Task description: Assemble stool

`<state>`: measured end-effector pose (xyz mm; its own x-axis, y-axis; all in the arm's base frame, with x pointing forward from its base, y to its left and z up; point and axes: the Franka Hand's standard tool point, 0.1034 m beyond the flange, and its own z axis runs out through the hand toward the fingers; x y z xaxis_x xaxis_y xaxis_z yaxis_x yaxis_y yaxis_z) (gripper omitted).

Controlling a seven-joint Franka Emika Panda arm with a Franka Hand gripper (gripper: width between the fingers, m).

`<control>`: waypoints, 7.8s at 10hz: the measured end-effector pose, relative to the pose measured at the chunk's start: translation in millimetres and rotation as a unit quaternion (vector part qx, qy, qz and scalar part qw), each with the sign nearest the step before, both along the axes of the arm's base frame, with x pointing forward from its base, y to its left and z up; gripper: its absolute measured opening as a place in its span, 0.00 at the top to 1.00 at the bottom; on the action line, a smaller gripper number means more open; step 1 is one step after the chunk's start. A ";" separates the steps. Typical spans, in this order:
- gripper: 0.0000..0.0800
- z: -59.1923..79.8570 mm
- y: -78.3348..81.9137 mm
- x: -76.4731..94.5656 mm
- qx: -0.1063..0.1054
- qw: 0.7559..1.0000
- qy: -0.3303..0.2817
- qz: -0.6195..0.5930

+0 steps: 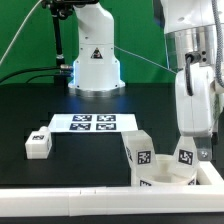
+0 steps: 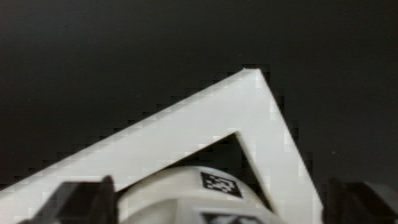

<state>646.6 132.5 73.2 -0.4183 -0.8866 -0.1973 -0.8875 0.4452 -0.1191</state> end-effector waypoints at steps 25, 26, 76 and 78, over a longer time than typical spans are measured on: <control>0.19 29.3 -30.8 -0.4 -0.196 0.191 -0.070 0.959; 0.19 29.3 -33.0 -0.1 -0.196 0.162 -0.065 0.965; 0.19 39.7 -15.2 -10.0 -0.063 0.842 -0.052 0.533; 0.19 41.3 -12.6 -8.4 -0.100 0.723 -0.067 0.680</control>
Offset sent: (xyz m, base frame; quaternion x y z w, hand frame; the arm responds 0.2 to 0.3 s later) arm -0.0062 0.0185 0.0407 -0.0464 -0.0464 -0.3728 0.9256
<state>638.3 119.8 114.4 0.8791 -0.4753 0.0343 -0.4617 -0.8673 -0.1863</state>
